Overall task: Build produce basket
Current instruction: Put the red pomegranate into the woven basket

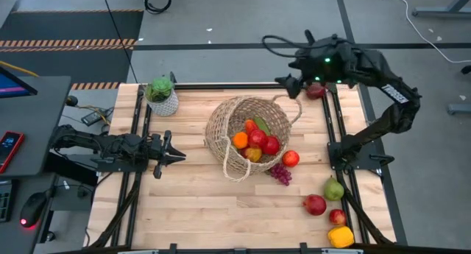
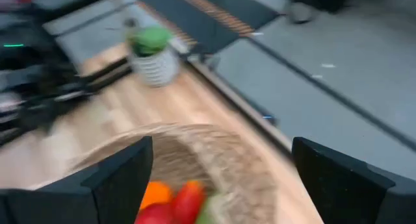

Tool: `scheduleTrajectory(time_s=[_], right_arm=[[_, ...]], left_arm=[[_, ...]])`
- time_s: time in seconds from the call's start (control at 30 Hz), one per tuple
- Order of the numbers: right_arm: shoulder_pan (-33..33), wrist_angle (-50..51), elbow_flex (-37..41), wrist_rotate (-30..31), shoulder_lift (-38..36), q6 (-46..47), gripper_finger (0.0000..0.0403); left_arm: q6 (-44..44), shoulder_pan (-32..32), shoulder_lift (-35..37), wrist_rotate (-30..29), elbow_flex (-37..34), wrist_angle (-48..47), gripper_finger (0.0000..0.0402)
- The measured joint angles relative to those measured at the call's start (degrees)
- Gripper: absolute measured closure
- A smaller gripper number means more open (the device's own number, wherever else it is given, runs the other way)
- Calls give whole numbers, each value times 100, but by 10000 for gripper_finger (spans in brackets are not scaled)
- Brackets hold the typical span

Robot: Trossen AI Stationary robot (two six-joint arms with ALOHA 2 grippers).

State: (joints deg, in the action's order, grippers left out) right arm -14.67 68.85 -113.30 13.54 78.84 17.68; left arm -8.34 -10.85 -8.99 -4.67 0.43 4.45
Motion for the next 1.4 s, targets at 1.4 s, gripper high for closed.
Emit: scheduleTrajectory(time_s=[1.4], right_arm=[[5402, -157, 4420, -1363, -575, 3939, 54]], left_arm=[[0, -1, 0, 0, 0, 2, 339]])
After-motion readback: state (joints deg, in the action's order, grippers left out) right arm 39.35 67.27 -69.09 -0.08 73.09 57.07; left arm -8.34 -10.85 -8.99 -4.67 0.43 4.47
